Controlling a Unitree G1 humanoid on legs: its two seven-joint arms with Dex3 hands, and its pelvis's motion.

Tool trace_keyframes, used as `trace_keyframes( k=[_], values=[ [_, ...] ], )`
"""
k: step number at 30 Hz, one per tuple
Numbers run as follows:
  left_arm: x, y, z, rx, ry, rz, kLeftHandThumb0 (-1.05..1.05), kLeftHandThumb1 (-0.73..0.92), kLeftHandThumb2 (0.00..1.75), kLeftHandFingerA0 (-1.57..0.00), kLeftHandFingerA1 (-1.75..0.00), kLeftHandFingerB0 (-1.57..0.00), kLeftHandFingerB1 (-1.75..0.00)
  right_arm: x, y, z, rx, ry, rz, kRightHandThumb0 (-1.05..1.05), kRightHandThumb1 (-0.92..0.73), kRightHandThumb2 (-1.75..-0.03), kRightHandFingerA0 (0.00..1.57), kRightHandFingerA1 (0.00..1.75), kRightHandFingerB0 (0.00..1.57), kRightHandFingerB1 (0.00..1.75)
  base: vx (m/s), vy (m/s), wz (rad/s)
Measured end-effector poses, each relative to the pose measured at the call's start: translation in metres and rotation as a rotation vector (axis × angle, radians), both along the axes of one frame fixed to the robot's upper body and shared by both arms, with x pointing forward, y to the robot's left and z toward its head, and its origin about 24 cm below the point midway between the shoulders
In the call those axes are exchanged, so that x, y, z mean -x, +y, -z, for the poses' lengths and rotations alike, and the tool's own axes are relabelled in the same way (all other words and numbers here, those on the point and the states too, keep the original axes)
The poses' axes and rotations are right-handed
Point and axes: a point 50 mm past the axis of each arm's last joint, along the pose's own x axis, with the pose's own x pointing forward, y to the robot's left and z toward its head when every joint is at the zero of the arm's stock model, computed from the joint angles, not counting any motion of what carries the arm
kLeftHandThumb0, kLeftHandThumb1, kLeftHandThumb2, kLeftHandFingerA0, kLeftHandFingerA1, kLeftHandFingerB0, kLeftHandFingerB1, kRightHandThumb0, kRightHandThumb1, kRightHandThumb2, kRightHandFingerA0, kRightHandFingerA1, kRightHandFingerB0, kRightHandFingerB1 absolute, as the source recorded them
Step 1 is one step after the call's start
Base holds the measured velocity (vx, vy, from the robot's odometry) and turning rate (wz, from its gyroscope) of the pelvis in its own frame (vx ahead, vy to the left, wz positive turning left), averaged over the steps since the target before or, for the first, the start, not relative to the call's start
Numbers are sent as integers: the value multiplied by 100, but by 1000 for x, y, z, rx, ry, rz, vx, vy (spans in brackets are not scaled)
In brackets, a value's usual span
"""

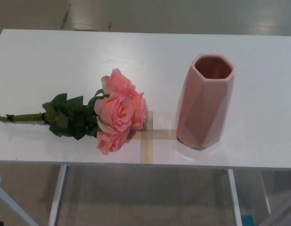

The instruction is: Use the left hand to pick up the rose and then lift and insert it into the pink vase.

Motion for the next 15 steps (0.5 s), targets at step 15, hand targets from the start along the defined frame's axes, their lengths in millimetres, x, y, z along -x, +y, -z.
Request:
trace_keyframes(
  k=[15],
  values=[
    [-9,-13,-53,55,-170,365,-41,43,53,-45,-41,-39,-34,-1,1,0,9,7,-21,-20,-55,-56,72,52,57,46,0,0,0]
  ],
)
